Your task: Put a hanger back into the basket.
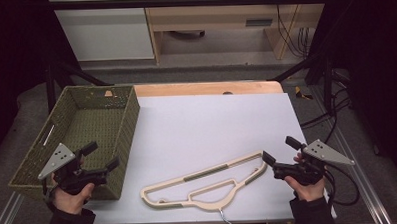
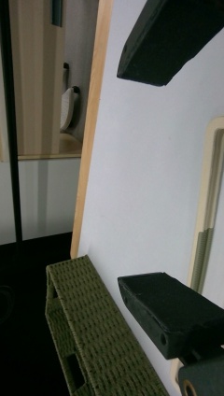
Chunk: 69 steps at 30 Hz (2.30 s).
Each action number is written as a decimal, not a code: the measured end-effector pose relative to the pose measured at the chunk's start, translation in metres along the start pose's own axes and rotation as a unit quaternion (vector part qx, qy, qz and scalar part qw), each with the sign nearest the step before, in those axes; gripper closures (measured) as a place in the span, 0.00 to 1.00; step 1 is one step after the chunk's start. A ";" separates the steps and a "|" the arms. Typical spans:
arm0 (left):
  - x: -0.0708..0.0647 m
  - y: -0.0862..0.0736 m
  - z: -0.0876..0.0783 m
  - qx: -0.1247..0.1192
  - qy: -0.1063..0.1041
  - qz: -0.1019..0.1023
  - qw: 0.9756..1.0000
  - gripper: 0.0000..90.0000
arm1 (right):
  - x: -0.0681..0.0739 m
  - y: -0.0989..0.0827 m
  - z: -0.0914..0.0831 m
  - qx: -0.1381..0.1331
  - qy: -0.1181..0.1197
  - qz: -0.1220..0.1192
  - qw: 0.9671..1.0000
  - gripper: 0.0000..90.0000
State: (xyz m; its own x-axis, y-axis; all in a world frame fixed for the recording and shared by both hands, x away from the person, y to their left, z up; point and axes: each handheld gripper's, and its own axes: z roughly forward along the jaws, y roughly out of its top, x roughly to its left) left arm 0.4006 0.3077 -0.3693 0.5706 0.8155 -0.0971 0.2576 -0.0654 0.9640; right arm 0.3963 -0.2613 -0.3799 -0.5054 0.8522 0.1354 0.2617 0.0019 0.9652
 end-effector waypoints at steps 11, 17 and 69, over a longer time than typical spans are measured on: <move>-0.002 0.000 0.002 0.005 -0.001 0.008 1.000 0.04 | 0.017 0.002 0.005 0.021 0.001 -0.017 1.000 0.06; -0.008 -0.001 0.007 0.017 -0.002 0.018 1.000 0.04 | 0.032 0.000 0.016 0.049 0.032 -0.039 0.998 0.08; -0.045 -0.014 0.035 0.062 -0.040 0.043 0.996 0.06 | 0.133 -0.098 0.022 0.248 0.083 -0.017 0.965 0.73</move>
State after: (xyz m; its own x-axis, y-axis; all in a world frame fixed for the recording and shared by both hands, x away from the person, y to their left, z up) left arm 0.3982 0.2519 -0.3871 0.6536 0.7557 -0.0403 0.2974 -0.2075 0.9319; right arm 0.3212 -0.1364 -0.4616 -0.6347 0.7520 0.1782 0.5825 0.3139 0.7498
